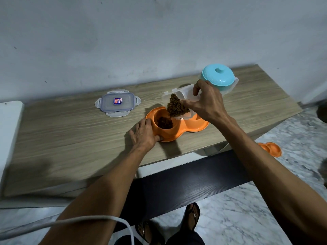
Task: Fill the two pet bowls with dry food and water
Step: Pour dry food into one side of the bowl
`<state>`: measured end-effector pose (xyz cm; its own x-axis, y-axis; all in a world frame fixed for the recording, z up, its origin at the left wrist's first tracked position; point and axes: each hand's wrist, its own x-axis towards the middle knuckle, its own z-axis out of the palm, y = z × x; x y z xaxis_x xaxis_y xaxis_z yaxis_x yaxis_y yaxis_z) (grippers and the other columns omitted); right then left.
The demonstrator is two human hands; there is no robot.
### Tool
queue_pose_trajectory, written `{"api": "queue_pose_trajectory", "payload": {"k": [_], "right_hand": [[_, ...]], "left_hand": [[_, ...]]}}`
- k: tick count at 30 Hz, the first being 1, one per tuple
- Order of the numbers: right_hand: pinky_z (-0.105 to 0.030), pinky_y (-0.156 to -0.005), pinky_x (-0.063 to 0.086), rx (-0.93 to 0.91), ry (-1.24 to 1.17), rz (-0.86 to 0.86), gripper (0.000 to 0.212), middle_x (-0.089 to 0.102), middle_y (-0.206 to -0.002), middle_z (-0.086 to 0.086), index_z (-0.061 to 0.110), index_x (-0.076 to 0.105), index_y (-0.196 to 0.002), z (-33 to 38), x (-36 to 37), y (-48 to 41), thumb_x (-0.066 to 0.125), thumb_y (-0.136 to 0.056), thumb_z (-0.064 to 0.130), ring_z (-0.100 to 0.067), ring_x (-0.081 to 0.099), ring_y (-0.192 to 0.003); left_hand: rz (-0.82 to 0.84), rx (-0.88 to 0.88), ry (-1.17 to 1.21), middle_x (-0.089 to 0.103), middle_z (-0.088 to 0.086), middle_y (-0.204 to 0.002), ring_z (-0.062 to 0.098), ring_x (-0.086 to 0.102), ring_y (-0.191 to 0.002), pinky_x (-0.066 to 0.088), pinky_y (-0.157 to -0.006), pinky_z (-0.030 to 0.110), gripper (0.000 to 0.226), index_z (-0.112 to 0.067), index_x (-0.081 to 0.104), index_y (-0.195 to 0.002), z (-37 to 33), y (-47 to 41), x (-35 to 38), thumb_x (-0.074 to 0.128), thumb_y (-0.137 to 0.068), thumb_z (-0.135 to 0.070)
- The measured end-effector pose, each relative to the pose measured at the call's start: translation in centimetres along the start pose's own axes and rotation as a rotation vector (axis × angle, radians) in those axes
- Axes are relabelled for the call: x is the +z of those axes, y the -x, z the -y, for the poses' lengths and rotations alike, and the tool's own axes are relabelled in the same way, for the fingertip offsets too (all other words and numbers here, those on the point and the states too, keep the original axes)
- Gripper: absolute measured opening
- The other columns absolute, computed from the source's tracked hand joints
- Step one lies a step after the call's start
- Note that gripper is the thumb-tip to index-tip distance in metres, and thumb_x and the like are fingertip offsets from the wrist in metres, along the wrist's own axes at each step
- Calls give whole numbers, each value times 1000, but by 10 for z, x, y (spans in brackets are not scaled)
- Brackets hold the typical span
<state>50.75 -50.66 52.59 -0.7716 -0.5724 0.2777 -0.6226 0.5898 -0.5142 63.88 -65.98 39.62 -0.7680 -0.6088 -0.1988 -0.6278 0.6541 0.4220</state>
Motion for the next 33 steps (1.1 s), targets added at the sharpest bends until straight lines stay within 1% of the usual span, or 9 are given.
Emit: {"api": "queue_pose_trajectory", "payload": {"k": [4,10,15,19,21,24,28,31,33], "right_hand": [[-45,-69,51,7,-28,-9,48,60,-98,-7,13,50,-88,2,-3,0,81,-69,43,-26,56,-85],[-36,-66,42,7,-9,-2,47,58,-95,-5,16,48,-86,0,-4,0,82,-69,43,-24,55,-85],[-45,-70,51,35,-27,-7,47,60,-95,-6,11,52,-87,0,-5,0,83,-69,42,-26,57,-85],[-46,-72,53,126,-87,-6,47,61,-95,-2,14,54,-90,-5,-6,-3,82,-68,44,-25,60,-86],[-48,-72,54,189,-126,-20,44,63,-95,-5,12,57,-93,-9,-6,-7,80,-69,42,-27,61,-86],[-51,-73,56,313,-210,-47,36,65,-90,-10,12,59,-92,-16,-4,-14,73,-71,37,-30,63,-85],[-53,-72,59,459,-336,-38,21,64,-86,-9,16,57,-86,-25,6,-28,68,-77,31,-30,66,-84],[-52,-75,59,506,-364,-42,14,61,-81,-6,17,56,-82,-28,21,-38,64,-84,28,-31,66,-86],[-47,-77,58,498,-358,-60,13,61,-78,-6,14,59,-82,-26,31,-45,62,-85,26,-30,65,-86]], "left_hand": [[-5,4,3,40,1,-147,28,35,-139,26,-110,53,86,-22,39,-142,2,0,2,81,-70,-43],[-5,7,6,41,1,-146,28,35,-139,26,-110,53,88,-22,39,-142,0,-1,2,82,-69,-45],[-8,3,7,42,1,-146,28,35,-139,27,-109,53,90,-22,38,-142,1,0,2,82,-68,-47],[-4,3,-1,42,2,-145,28,36,-139,27,-110,54,90,-22,38,-142,0,0,2,82,-68,-48],[-9,5,-8,42,2,-145,28,36,-139,28,-111,54,90,-21,39,-142,0,1,2,81,-68,-49],[0,13,-12,40,2,-147,29,35,-139,29,-110,55,91,-21,37,-143,0,3,0,81,-69,-49],[4,12,-5,39,0,-149,28,35,-140,29,-110,54,93,-22,37,-144,0,5,1,81,-68,-49],[10,6,-3,40,0,-148,27,35,-140,30,-111,54,93,-23,37,-144,0,6,3,81,-67,-51],[5,12,-28,39,-1,-149,26,35,-140,31,-110,53,93,-24,36,-144,0,8,2,80,-67,-53]]}}
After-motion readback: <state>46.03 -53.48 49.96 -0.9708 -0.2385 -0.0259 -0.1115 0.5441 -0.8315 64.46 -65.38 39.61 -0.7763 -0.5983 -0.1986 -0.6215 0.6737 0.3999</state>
